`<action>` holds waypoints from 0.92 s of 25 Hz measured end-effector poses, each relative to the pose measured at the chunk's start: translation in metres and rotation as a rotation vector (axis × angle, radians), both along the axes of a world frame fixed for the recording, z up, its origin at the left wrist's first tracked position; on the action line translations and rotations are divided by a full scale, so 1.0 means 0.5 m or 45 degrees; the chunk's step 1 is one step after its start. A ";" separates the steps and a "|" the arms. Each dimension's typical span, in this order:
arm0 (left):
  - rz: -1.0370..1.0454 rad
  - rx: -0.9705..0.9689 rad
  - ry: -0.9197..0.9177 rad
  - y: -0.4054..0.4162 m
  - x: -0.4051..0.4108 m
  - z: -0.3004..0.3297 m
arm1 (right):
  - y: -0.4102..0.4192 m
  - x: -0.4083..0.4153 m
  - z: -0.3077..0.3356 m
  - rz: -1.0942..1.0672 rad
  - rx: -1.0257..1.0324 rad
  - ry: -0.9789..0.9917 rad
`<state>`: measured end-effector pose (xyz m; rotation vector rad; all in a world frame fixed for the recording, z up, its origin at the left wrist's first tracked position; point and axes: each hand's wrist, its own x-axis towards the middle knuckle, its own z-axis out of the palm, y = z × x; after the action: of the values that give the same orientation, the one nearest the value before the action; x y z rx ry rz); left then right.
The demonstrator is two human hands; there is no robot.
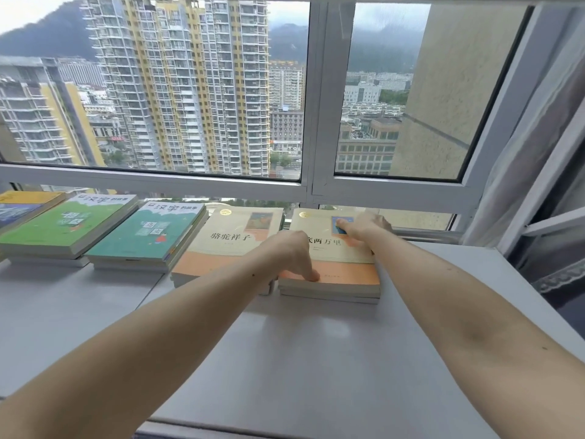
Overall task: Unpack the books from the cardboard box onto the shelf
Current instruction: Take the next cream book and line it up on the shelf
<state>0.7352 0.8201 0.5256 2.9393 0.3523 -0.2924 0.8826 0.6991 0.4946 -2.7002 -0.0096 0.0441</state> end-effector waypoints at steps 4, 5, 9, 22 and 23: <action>-0.105 0.254 0.010 -0.007 -0.005 0.019 | -0.039 -0.047 0.018 0.168 -0.170 -0.006; -0.161 0.307 0.004 -0.011 -0.005 0.023 | -0.059 -0.063 0.021 0.209 -0.200 -0.001; -0.395 0.368 -0.002 -0.048 0.000 0.031 | -0.164 -0.138 0.032 0.308 -0.166 0.015; -1.359 0.279 -0.154 -0.448 -0.192 0.011 | -0.564 -0.668 0.005 -0.216 -0.805 0.133; -1.438 0.269 -0.159 -0.485 -0.227 0.004 | -0.591 -0.723 -0.002 -0.280 -0.807 0.176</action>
<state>0.6220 0.5775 0.5277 2.9750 -1.3910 -0.1867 0.5210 0.4034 0.4934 -3.3013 0.4074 0.1968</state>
